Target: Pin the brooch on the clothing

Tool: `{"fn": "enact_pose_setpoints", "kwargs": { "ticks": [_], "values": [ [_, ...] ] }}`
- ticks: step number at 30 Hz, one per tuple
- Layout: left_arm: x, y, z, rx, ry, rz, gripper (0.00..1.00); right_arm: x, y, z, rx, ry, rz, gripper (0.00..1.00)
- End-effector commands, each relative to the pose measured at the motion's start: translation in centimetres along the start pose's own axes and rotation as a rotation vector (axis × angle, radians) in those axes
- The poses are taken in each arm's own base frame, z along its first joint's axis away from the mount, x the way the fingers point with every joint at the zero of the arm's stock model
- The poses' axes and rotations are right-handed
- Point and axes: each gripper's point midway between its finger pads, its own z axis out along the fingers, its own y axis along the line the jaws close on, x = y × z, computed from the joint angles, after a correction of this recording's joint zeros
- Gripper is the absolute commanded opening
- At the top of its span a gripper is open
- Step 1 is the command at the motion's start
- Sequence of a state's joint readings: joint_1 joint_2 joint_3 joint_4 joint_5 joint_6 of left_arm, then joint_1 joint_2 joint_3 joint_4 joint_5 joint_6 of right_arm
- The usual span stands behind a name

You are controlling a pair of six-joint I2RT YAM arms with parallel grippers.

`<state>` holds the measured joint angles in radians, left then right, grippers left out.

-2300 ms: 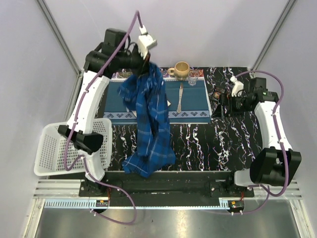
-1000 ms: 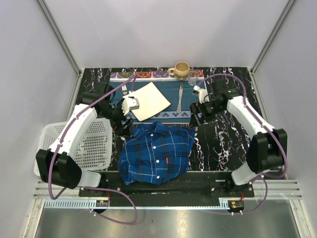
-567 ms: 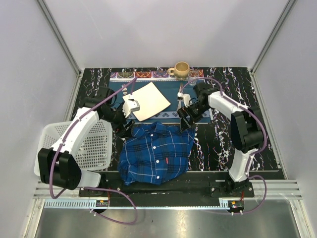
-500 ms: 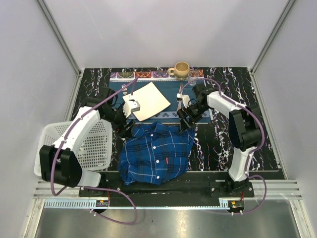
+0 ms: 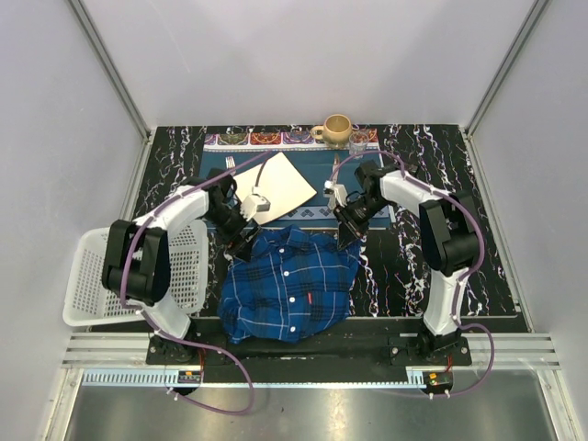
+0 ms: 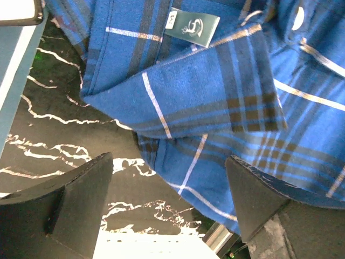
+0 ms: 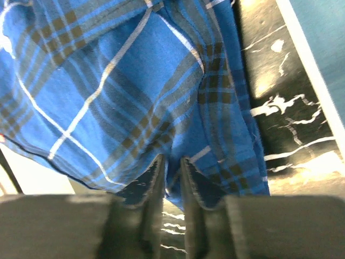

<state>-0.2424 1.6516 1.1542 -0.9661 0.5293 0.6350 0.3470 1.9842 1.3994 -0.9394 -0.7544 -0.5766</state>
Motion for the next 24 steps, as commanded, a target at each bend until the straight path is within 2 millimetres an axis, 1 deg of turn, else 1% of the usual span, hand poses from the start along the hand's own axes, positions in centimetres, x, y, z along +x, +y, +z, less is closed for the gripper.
{"fn": "enact_pose_setpoints", "kwargs": {
  "ticks": [1,2,4,6,7,9,10,11,12,13,14,16,17,18,19,20,21,22,23,24],
  "values": [
    [-0.1,0.6,1.5,-0.014,0.046,-0.021,0.86,-1.3,3.7,-2.3,-0.034,-0.076,-0.068,0.09],
    [-0.2,0.5,1.8,0.001,0.057,-0.026,0.84,-1.3,3.9,-2.5,-0.027,-0.080,-0.059,0.00],
    [0.0,-0.1,2.2,0.046,0.071,-0.036,0.82,-1.8,4.4,-3.3,-0.008,-0.106,-0.074,0.00],
    [0.2,-1.5,2.4,0.124,0.083,-0.045,0.78,-2.0,4.8,-3.8,0.015,-0.121,-0.061,0.00],
    [0.6,-2.4,2.2,0.163,0.099,-0.060,0.68,-2.6,5.0,-4.6,0.042,-0.153,-0.082,0.00],
    [-0.2,-3.7,1.5,0.225,0.062,-0.042,0.52,-3.1,5.1,-5.4,0.080,-0.178,-0.074,0.00],
    [-0.3,-4.5,0.9,0.257,0.052,-0.047,0.39,-3.6,5.6,-6.3,0.104,-0.207,-0.091,0.00],
    [-1.2,-4.8,0.1,0.270,0.015,-0.030,0.16,-3.9,5.6,-6.8,0.125,-0.220,-0.080,0.00],
    [-2.1,-5.2,-0.5,0.284,-0.020,-0.017,0.09,-4.2,5.6,-7.3,0.142,-0.233,-0.080,0.00],
    [-3.0,-5.5,-1.7,0.263,-0.060,0.003,0.03,-4.7,6.0,-8.2,0.166,-0.259,-0.094,0.00],
    [-4.6,-5.0,-2.9,0.227,-0.112,0.027,0.00,-5.3,5.8,-9.2,0.206,-0.278,-0.098,0.00],
    [-6.8,-4.8,-5.5,0.172,-0.199,0.038,0.00,-6.2,5.6,-11.5,0.257,-0.329,-0.106,0.00],
    [-8.9,-4.6,-7.5,0.128,-0.257,0.078,0.00,-7.4,5.7,-13.2,0.292,-0.368,-0.125,0.00],
    [-10.0,-4.5,-8.7,0.099,-0.285,0.071,0.00,-7.8,5.2,-14.8,0.324,-0.398,-0.123,0.00],
    [-11.1,-4.5,-10.0,0.076,-0.319,0.089,0.00,-8.2,5.3,-16.0,0.346,-0.416,-0.128,0.00],
    [-13.4,-4.7,-12.7,0.021,-0.388,0.147,0.00,-9.8,5.7,-18.3,0.390,-0.459,-0.175,0.00],
    [-14.6,-4.7,-14.1,-0.014,-0.420,0.153,0.00,-10.3,5.9,-19.7,0.413,-0.479,-0.194,0.00],
    [-15.7,-5.0,-15.7,-0.043,-0.458,0.182,0.00,-10.4,6.0,-20.9,0.429,-0.483,-0.192,0.00],
    [-17.7,-5.8,-18.8,-0.096,-0.529,0.248,0.00,-11.6,6.8,-23.2,0.473,-0.518,-0.252,0.00],
    [-18.4,-6.1,-20.2,-0.134,-0.552,0.285,0.00,-11.5,7.3,-24.0,0.488,-0.514,-0.262,0.00]
  ]
}}
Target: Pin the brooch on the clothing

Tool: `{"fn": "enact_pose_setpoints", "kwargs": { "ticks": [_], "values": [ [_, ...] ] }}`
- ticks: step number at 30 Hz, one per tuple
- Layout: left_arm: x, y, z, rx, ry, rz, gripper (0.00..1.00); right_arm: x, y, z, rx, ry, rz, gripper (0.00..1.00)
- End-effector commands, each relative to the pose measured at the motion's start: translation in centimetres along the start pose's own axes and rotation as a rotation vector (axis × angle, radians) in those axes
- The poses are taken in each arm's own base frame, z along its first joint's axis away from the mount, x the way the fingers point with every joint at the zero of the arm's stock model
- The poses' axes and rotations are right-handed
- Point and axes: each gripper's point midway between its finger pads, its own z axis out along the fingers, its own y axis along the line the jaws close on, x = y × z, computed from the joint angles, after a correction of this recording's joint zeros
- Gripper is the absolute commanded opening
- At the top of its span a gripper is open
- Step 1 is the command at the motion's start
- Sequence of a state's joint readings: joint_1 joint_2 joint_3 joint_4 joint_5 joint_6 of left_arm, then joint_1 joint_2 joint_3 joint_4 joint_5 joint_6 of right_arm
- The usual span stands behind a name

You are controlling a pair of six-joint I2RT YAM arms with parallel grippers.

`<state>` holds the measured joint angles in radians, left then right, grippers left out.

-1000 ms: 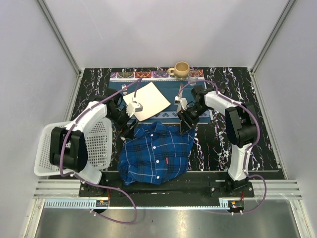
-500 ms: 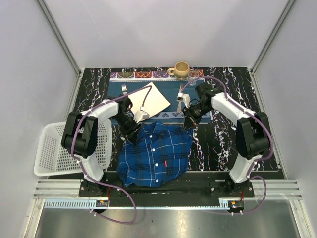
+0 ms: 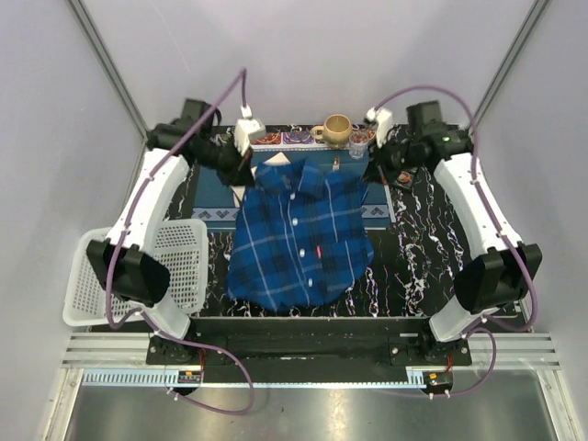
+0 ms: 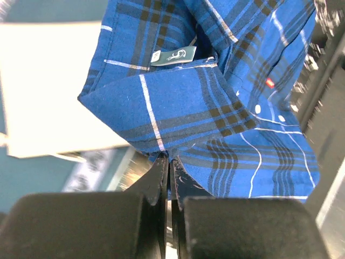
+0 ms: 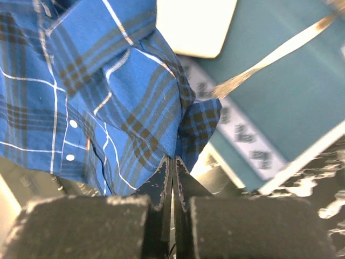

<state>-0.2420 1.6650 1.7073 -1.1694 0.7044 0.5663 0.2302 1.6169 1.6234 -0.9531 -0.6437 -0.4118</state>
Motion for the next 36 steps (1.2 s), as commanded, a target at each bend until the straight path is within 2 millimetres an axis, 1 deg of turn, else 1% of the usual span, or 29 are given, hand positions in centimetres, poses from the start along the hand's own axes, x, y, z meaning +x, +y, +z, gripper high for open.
{"fn": "enact_pose_setpoints", "kwargs": {
  "ticks": [1,2,3,4,5,6,7,8,9,10,11,12,13,14,15,16,17,19,20,22,23,24,25,27,28,30,32,34,36],
  "values": [
    [-9.7,-3.4,-8.1,-0.134,-0.258,0.244,0.00,-6.2,0.1,-7.0,0.141,-0.143,-0.172,0.00],
    [-10.2,-4.4,-9.2,-0.161,-0.273,0.328,0.00,-7.2,0.2,-8.3,0.179,-0.162,-0.232,0.00],
    [-10.1,-4.9,-9.6,-0.186,-0.263,0.377,0.00,-7.5,0.9,-9.7,0.197,-0.181,-0.271,0.00],
    [-8.9,-6.2,-8.2,-0.152,-0.218,0.422,0.00,-6.9,1.3,-9.9,0.194,-0.173,-0.295,0.00],
    [-7.9,-6.8,-7.9,-0.163,-0.183,0.508,0.00,-6.4,1.6,-10.2,0.197,-0.167,-0.359,0.00],
    [-6.7,-8.6,-8.5,-0.165,-0.179,0.576,0.00,-5.8,2.8,-11.2,0.202,-0.182,-0.403,0.00],
    [-3.0,-10.1,-5.0,-0.078,-0.084,0.608,0.00,-3.0,2.6,-9.8,0.175,-0.121,-0.391,0.00],
    [-0.7,-10.0,-3.9,-0.102,-0.008,0.687,0.00,-1.6,2.7,-9.4,0.171,-0.087,-0.449,0.00],
    [1.1,-11.2,-4.1,-0.127,-0.001,0.755,0.00,-0.2,3.2,-9.4,0.178,-0.070,-0.483,0.00],
    [5.5,-11.9,0.2,-0.061,0.081,0.814,0.00,3.9,2.2,-7.5,0.172,0.033,-0.460,0.00],
    [7.6,-11.3,1.2,-0.098,0.134,0.871,0.02,5.6,2.3,-6.6,0.157,0.073,-0.508,0.00],
    [7.9,-11.6,1.6,-0.141,0.089,0.928,0.10,7.0,2.6,-6.4,0.156,0.086,-0.540,0.00],
    [12.2,-12.0,3.9,-0.081,0.177,0.951,0.34,10.5,2.7,-5.0,0.116,0.162,-0.544,0.00],
    [13.5,-12.2,4.2,-0.066,0.193,0.957,0.46,12.0,3.7,-4.3,0.080,0.188,-0.570,0.00],
    [14.7,-12.4,4.3,-0.051,0.201,0.940,0.53,12.9,4.7,-4.5,0.075,0.185,-0.603,0.00],
    [14.8,-12.8,4.2,-0.044,0.192,0.893,0.62,15.3,5.1,-3.9,0.050,0.229,-0.608,0.00],
    [15.0,-13.4,4.0,-0.020,0.184,0.873,0.65,15.8,6.4,-4.0,0.035,0.215,-0.664,0.00],
    [14.6,-14.1,3.1,-0.014,0.159,0.833,0.67,18.4,6.6,-3.6,0.030,0.266,-0.712,0.00],
    [14.4,-14.4,2.9,-0.004,0.143,0.826,0.68,18.7,7.0,-3.8,0.037,0.260,-0.751,0.00],
    [13.6,-13.8,2.7,-0.030,0.109,0.799,0.68,20.5,6.9,-3.2,0.026,0.316,-0.817,0.00],
    [13.2,-13.6,2.7,-0.029,0.090,0.783,0.69,20.8,6.8,-3.0,0.028,0.328,-0.839,0.00],
    [12.2,-12.2,2.5,-0.078,0.061,0.746,0.69,21.1,6.5,-2.8,0.038,0.346,-0.855,0.00],
    [11.7,-11.5,2.4,-0.091,0.049,0.735,0.69,21.2,6.4,-2.7,0.038,0.347,-0.847,0.00],
    [11.1,-11.1,2.5,-0.051,0.033,0.717,0.69,20.8,6.5,-2.3,0.030,0.345,-0.831,0.00],
    [11.0,-11.2,2.7,-0.026,0.035,0.768,0.69,20.3,6.6,-2.3,0.033,0.334,-0.820,0.00],
    [11.4,-12.2,3.0,0.046,0.013,0.845,0.69,20.1,6.6,-2.2,0.030,0.337,-0.815,0.00],
    [11.6,-12.2,3.4,0.060,-0.004,0.966,0.68,19.9,6.5,-2.4,0.040,0.331,-0.829,0.00],
    [12.5,-11.5,4.2,0.059,0.011,1.072,0.67,20.0,6.5,-2.6,0.043,0.328,-0.848,0.00],
    [12.9,-10.4,4.9,0.028,0.035,1.104,0.66,20.0,6.7,-3.0,0.047,0.313,-0.865,0.00]
  ]
}}
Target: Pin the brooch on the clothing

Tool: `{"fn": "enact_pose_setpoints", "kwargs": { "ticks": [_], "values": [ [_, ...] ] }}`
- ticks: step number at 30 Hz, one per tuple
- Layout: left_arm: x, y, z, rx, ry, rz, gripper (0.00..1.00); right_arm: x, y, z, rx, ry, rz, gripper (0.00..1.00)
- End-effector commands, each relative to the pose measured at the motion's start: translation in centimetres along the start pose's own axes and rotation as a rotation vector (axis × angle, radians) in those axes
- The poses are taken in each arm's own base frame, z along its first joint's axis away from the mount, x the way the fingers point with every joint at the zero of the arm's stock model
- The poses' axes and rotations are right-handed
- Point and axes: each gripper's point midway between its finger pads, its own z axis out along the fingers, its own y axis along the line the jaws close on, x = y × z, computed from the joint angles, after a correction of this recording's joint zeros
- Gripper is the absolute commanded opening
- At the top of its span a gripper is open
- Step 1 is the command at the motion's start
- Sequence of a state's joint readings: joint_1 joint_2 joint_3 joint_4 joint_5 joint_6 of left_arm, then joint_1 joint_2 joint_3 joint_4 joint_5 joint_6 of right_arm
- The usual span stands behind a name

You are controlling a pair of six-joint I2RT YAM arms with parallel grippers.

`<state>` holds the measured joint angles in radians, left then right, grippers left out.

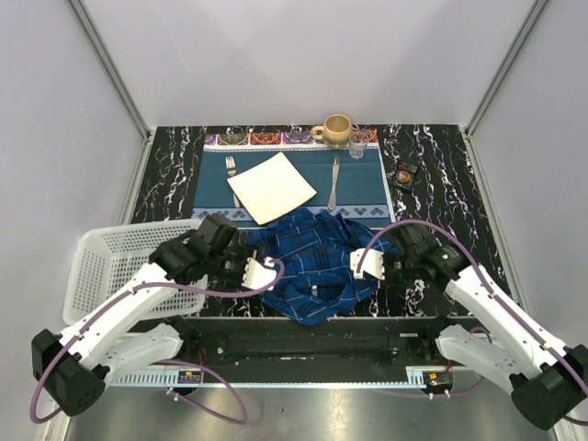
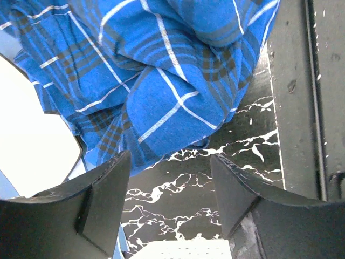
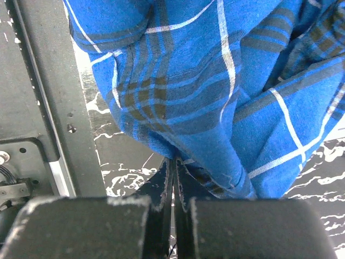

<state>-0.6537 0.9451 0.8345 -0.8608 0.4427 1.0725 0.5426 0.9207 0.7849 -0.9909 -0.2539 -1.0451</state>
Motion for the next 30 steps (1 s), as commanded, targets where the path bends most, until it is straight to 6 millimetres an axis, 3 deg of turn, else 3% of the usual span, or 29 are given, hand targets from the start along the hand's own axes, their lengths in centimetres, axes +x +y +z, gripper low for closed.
{"fn": "enact_pose_setpoints", "kwargs": {
  "ticks": [1,5,8,13,17,18,21,23,30],
  "values": [
    [0.1,0.9,1.5,-0.018,-0.039,0.235,0.65,-0.8,-0.9,-1.3,0.073,-0.033,-0.070,0.00],
    [0.2,1.5,2.4,-0.031,-0.052,0.252,0.65,-1.1,-1.0,-1.7,0.093,-0.052,-0.089,0.03],
    [0.1,3.4,3.1,-0.102,-0.050,0.218,0.63,-1.3,-1.1,-1.7,0.093,-0.063,-0.105,0.05],
    [0.2,3.6,3.1,-0.112,-0.048,0.223,0.57,-1.3,-1.2,-1.6,0.100,-0.066,-0.136,0.02],
    [0.3,3.8,2.8,-0.142,-0.038,0.211,0.26,-1.3,-1.2,-1.4,0.107,-0.076,-0.152,0.04],
    [0.3,4.0,2.5,-0.152,-0.037,0.173,0.15,-1.6,-1.4,-1.5,0.115,-0.085,-0.141,0.10],
    [0.2,4.8,0.5,-0.186,-0.028,0.106,0.00,-2.5,-2.1,-2.2,0.139,-0.109,-0.120,0.52],
    [1.3,5.4,-0.8,-0.233,0.008,0.077,0.00,-2.3,-2.3,-2.4,0.151,-0.098,-0.115,0.70],
    [6.2,4.9,-4.3,-0.332,0.156,0.169,0.00,-1.3,-3.3,-2.7,0.229,-0.053,-0.200,0.80]
  ]
}}
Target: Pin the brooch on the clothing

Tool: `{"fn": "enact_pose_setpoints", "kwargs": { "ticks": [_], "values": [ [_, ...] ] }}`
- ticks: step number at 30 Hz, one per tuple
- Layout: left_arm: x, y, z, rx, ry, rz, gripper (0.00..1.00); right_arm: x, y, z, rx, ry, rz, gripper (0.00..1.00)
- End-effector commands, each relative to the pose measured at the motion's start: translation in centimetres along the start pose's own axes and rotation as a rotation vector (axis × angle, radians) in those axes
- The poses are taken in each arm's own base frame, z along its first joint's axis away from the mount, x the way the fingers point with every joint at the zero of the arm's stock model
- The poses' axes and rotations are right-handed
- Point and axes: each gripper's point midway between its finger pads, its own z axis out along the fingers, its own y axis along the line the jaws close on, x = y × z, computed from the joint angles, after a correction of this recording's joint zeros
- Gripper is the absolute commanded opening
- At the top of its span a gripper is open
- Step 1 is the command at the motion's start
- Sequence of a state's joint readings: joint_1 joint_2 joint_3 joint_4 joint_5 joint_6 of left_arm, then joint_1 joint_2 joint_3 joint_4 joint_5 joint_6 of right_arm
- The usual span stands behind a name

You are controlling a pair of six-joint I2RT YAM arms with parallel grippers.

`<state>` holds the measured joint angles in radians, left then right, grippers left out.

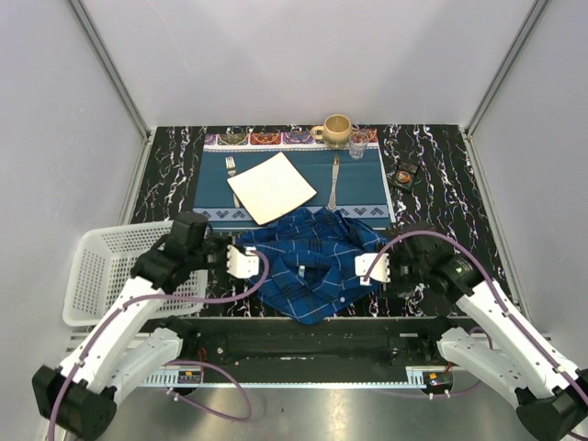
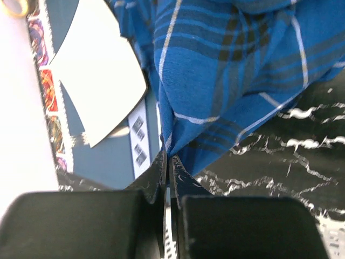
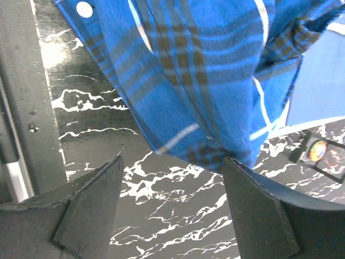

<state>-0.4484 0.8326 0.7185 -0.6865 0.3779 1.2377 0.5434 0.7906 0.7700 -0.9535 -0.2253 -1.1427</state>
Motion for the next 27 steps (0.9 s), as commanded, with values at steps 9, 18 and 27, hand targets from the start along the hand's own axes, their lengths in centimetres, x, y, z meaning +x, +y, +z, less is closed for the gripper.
{"fn": "enact_pose_setpoints", "kwargs": {
  "ticks": [9,18,27],
  "values": [
    [3.3,1.1,-2.0,-0.015,0.085,-0.129,0.00,-2.2,-6.9,-1.1,0.296,-0.100,-0.158,0.80],
    [4.8,2.1,-1.8,0.003,0.090,-0.170,0.00,-3.2,-8.3,-3.4,0.245,-0.182,-0.109,0.77],
    [4.9,2.4,-1.2,0.025,0.077,-0.207,0.00,-4.1,-2.6,-1.7,-0.059,-0.275,-0.245,0.76]
  ]
}}
